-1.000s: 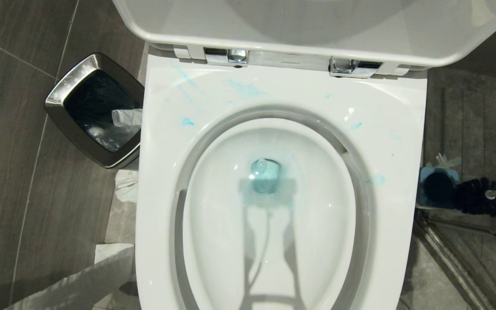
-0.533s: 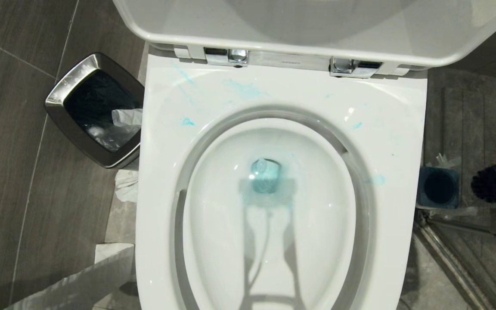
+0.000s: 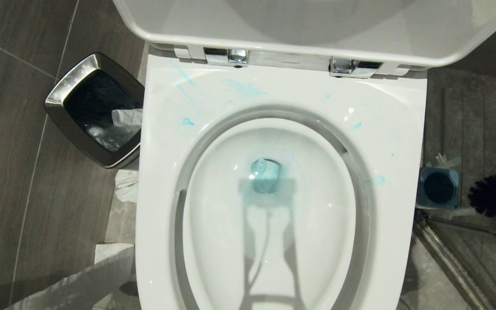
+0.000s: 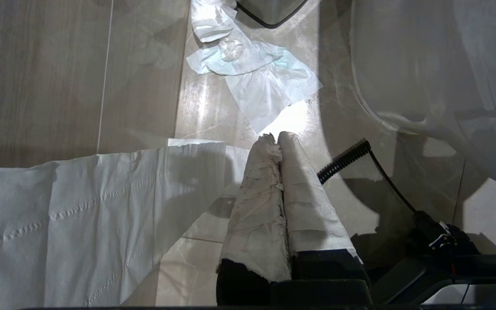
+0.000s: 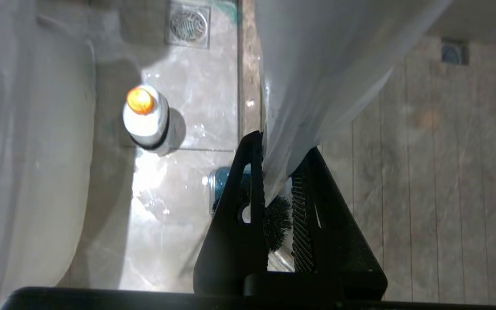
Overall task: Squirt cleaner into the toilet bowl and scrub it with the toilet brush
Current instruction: Scrub the toilet bowl
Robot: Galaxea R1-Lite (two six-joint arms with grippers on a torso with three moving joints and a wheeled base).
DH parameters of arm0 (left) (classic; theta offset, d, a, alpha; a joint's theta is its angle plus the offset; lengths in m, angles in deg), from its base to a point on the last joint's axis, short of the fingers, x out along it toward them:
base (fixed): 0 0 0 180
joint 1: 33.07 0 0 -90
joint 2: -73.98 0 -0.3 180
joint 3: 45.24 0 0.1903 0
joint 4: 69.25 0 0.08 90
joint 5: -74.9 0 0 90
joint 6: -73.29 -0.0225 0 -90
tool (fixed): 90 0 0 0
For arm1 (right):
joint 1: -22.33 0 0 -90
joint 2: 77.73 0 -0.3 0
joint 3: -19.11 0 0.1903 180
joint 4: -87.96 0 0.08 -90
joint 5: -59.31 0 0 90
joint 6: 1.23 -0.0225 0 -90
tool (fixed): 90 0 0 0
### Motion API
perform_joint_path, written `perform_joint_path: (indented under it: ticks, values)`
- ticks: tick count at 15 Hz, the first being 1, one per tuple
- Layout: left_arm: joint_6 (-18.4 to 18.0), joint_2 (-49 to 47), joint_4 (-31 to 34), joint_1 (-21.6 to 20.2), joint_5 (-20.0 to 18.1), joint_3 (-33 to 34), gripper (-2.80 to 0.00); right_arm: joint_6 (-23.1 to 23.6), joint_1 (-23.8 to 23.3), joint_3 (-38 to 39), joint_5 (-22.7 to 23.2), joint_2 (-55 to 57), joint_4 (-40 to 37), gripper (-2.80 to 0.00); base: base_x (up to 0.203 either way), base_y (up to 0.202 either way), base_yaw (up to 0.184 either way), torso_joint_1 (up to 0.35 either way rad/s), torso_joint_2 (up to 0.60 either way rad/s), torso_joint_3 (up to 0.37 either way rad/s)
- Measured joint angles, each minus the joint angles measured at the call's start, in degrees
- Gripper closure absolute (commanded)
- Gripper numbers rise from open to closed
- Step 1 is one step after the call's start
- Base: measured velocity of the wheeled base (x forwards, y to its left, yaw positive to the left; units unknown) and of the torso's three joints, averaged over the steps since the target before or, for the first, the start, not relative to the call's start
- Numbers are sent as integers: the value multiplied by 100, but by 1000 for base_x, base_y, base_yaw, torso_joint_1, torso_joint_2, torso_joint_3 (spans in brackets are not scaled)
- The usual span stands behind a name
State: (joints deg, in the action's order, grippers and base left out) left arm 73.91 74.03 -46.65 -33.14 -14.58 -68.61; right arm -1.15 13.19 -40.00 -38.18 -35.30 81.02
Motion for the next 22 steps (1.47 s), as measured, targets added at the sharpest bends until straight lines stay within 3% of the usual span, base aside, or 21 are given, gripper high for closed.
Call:
perform_joint_path:
  ticks: [6,22]
  values:
    - [15,0,0,0,7,0,0,0,-2,-657,15,-303,-945,0,0,0,0,2,2,60]
    - [23,0,1,5,6,0,0,9,-6,-964,8,-596,-1483,0,0,0,0,-1,5,198]
